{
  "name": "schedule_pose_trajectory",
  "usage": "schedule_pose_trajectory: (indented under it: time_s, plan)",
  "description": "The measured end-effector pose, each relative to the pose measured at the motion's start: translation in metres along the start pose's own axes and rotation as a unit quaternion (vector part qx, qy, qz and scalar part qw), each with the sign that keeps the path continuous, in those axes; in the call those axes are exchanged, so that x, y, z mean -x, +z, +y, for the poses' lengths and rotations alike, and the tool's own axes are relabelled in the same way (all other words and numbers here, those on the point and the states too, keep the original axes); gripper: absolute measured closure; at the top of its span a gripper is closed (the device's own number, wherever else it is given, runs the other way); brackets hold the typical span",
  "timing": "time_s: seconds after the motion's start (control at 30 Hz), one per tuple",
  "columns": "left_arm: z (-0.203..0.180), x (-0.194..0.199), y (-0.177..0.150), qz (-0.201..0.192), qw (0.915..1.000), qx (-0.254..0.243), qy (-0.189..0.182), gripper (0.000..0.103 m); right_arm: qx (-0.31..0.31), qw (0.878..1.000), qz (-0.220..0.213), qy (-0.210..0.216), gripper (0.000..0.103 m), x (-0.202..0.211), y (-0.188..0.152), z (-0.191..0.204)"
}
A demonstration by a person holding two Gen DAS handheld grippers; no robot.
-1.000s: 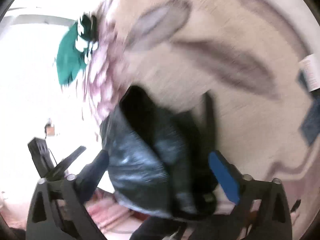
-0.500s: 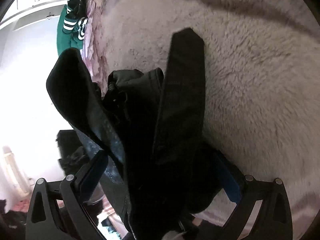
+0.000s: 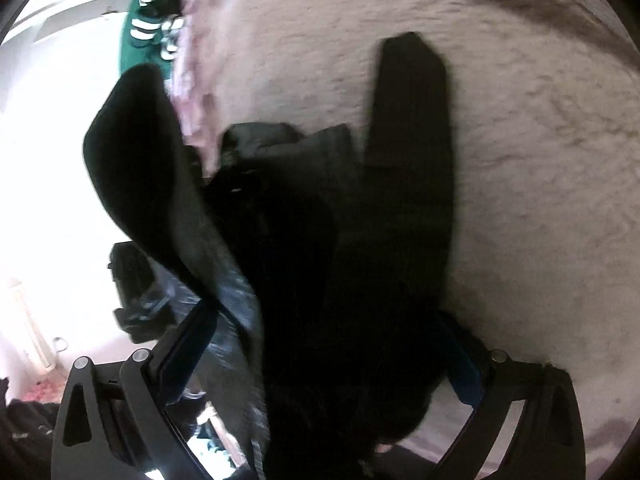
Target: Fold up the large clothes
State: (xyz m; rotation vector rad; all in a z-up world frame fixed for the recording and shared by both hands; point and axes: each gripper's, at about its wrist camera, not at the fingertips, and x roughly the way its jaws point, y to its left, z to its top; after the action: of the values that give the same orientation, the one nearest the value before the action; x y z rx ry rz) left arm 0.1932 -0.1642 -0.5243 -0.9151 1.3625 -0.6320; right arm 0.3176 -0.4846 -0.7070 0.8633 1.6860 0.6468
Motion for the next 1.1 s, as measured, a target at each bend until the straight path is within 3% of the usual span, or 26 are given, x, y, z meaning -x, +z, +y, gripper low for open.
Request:
schedule_pose_trajectory:
  time_s: [0.03,0.17,0.4,0.63,0.8,0.93,1.1]
  plan:
    - [0.004,0.003,0.002,-0.003,1.0,0.002,0.001,0.015,0.001,1.0,-0.004,0.012,0.031,-0.004,-0.003,0.005]
    - [0.005,0.017,0.01,-0.025,0.9996,0.012,0.008,0.016,-0.008,0.999,-0.017,0.046,0.04,-0.014,-0.011,0.013]
    - [-0.005,0.058,0.036,-0.046,0.9984,0.014,0.029,0.016,0.003,0.997,-0.025,0.079,0.043,-0.029,-0.006,0.055]
    - [-0.028,0.12,0.075,-0.075,0.9968,0.0,0.027,0.016,0.041,0.996,-0.024,0.08,0.043,-0.024,0.021,0.136]
    - [-0.055,0.169,0.143,-0.097,0.995,-0.016,0.017,0.016,0.064,0.994,-0.045,0.074,0.044,-0.021,0.071,0.228]
    - [-0.067,0.211,0.222,-0.104,0.9938,-0.037,0.005,0.016,0.076,0.992,-0.074,0.069,0.044,-0.027,0.125,0.307]
    - [-0.089,0.242,0.348,-0.119,0.99,-0.076,0.002,0.016,0.101,0.985,-0.115,0.077,0.044,-0.038,0.222,0.394]
